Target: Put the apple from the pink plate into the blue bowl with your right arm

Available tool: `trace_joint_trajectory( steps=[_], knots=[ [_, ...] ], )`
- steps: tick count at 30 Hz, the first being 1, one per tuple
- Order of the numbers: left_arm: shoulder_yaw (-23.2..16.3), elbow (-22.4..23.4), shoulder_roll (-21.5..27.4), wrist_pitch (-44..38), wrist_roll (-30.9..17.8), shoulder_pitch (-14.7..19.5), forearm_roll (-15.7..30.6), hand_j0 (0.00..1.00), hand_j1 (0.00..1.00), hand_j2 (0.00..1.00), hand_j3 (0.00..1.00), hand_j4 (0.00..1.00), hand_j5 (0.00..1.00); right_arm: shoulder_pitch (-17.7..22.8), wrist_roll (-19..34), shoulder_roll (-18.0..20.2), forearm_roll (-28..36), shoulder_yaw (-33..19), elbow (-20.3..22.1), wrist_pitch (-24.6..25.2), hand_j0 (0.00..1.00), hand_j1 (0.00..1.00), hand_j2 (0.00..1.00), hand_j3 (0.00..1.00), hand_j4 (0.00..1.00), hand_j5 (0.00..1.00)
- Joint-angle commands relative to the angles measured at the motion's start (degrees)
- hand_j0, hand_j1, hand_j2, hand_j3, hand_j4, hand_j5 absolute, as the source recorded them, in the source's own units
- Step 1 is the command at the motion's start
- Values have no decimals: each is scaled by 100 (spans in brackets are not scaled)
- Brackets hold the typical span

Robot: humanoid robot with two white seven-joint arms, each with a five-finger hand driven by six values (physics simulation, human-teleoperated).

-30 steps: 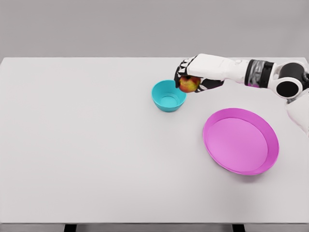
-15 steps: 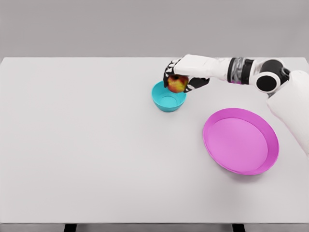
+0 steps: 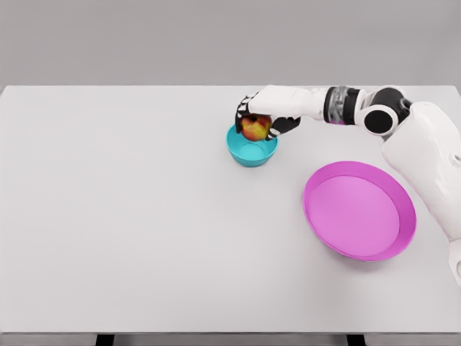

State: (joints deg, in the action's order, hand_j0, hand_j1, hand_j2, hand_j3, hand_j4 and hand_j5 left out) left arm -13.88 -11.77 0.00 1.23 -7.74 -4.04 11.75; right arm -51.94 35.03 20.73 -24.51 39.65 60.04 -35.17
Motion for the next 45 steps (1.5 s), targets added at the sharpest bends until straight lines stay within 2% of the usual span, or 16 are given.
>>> trace_joint_trajectory(
  steps=[1, 6, 7, 8, 17, 20, 21, 23, 25, 29, 32, 34, 37, 39, 45],
  knots=[
    [-1, -1, 0, 0, -8, 0, 3, 100, 100, 100, 100, 100, 100, 9, -3, -34, 17, -1, -54, 17, 52, 52, 52, 52, 52, 52],
    [-1, -1, 0, 0, 1, 0, 3, 100, 100, 100, 100, 100, 100, 0, -3, -69, 17, 16, -54, 17, 56, 56, 56, 56, 56, 56],
    [-1, -1, 0, 0, 1, 0, 3, 100, 100, 100, 100, 100, 100, 0, -3, -69, 26, 16, -72, 17, 81, 81, 81, 81, 81, 81],
    [-1, -1, 0, 0, 1, 0, 3, 100, 100, 100, 100, 100, 100, 0, -3, -69, 34, 16, -89, 17, 100, 100, 100, 100, 100, 100],
    [-1, -1, 0, 0, 1, 0, 3, 100, 100, 100, 100, 100, 100, 0, -3, -69, 34, 8, -63, 17, 100, 100, 100, 100, 100, 100],
    [-1, -1, 0, 0, 1, 0, 3, 100, 100, 100, 100, 100, 100, -70, -3, 1, 78, -71, 86, 17, 100, 100, 100, 100, 100, 100],
    [-1, -1, 0, 0, 1, 0, 3, 100, 100, 100, 100, 100, 100, -79, -3, 45, 96, -106, 279, 17, 100, 100, 100, 100, 100, 100],
    [-1, -1, 0, 0, -8, 0, 3, 100, 100, 100, 100, 100, 100, -9, -3, 405, 131, -475, 824, 17, 100, 100, 100, 100, 100, 100],
    [-1, -1, 0, 0, -8, 0, 3, 100, 100, 100, 100, 100, 100, 210, -3, 968, 421, -862, 1334, 17, 100, 100, 100, 100, 100, 100],
    [-1, -1, 0, 0, 1, 0, 3, 100, 100, 100, 100, 100, 100, 966, -3, 1688, 895, -1907, 1440, 17, 100, 100, 100, 100, 100, 100],
    [-1, -1, 0, 0, 1, 0, 3, 100, 100, 100, 100, 100, 100, 1151, -3, 1970, 1010, -2119, 1422, 17, 100, 100, 100, 100, 100, 100],
    [-1, -1, 0, 0, 1, 0, 3, 100, 100, 100, 100, 100, 100, 1239, -3, 1970, 1019, -2172, 1396, 17, 100, 100, 100, 100, 100, 100],
    [-1, -1, 0, 0, 1, 0, 3, 100, 100, 100, 100, 100, 100, 2030, -3, 1856, 1019, -3164, 1458, 17, 100, 100, 100, 100, 100, 100],
    [-1, -1, 0, 0, -8, 0, 3, 100, 100, 100, 100, 100, 100, 2109, -3, 1619, 1028, -3508, 1458, 17, 100, 100, 100, 100, 100, 100],
    [-1, -1, 0, 0, 1, 0, 3, 100, 100, 100, 100, 100, 100, 2259, -3, 1601, 1028, -3534, 1458, 17, 100, 100, 100, 100, 100, 100]
  ],
)
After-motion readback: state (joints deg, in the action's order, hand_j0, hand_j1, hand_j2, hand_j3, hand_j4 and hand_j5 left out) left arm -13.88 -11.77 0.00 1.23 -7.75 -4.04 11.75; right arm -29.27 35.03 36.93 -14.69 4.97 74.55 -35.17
